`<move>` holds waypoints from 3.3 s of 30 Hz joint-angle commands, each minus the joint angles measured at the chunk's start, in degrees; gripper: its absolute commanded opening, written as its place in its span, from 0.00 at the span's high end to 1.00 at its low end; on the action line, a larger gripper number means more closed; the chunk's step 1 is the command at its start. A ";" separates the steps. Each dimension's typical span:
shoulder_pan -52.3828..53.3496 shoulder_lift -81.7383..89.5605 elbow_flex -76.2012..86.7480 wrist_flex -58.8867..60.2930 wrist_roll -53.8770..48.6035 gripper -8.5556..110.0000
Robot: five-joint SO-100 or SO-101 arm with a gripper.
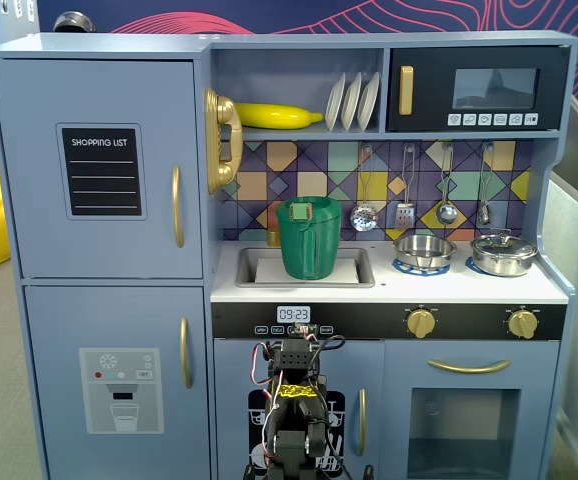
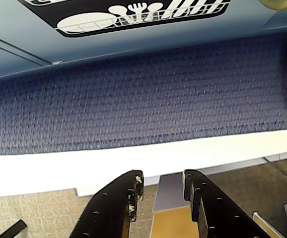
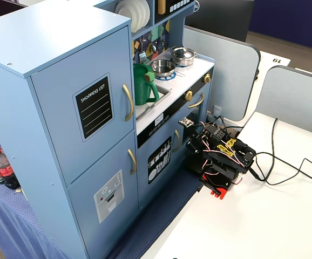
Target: Open the left cabinet door
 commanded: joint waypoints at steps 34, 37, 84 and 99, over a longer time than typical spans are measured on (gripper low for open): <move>-32.34 -26.02 -52.73 -45.18 -2.72 0.80; -33.84 -29.44 -54.93 -50.89 -2.90 0.79; -54.58 -38.76 -56.43 -71.37 -12.22 0.80; -33.40 -20.48 -59.59 -41.40 0.26 0.88</move>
